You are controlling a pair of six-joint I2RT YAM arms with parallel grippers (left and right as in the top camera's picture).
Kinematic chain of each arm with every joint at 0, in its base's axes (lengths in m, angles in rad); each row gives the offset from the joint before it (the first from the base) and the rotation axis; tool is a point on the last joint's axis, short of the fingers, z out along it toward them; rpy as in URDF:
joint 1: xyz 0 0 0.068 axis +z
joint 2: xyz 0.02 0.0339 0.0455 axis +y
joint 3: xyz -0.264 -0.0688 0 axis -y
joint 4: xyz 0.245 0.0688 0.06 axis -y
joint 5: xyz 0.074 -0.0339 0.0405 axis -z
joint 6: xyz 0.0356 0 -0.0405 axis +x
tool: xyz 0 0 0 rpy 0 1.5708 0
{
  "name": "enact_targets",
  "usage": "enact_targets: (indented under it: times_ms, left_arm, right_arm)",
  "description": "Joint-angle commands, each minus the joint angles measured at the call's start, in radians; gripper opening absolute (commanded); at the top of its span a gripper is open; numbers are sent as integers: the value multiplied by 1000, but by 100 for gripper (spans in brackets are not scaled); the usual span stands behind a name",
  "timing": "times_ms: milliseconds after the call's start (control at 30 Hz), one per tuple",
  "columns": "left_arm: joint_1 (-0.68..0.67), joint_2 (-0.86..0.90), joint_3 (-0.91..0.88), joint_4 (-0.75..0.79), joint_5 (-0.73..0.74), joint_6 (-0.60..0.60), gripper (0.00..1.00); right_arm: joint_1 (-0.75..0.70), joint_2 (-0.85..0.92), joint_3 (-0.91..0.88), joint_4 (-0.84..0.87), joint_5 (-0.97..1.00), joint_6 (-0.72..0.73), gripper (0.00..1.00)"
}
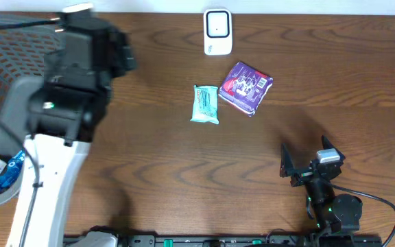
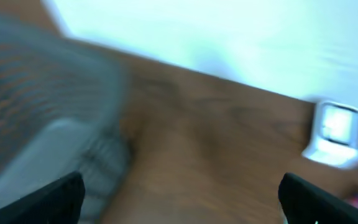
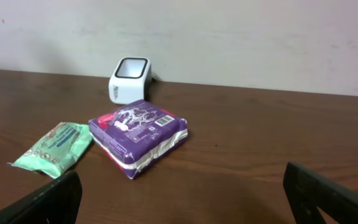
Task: Scan the item barcode
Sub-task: 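Grasp the green wipes pack, carry it out, drop it near the scanner, then reach the left gripper into the basket and grasp the blue Oreo pack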
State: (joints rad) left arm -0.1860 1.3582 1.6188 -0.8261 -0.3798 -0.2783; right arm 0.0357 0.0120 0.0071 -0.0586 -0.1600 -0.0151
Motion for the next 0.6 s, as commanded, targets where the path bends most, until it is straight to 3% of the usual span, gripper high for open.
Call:
enact_targets:
  times_ms: [0,100,267,567]
  left_arm:
    - [160,-8,9,-50,-26,19,99]
    - [318,6,8,-109,-26,-6,100]
    - [511,24,2,-158,-25,-187,98]
    - [674,135,-75,-166,-25,-197,98]
  right_arm:
    - [-4,-5,-2,-4,0,3,99]
    - [-4,-5,-2,-4,0,3,99]
    - [-4,-5,-2,-3,0,3,99]
    - [-4,-5,-2,-4,0,3,99]
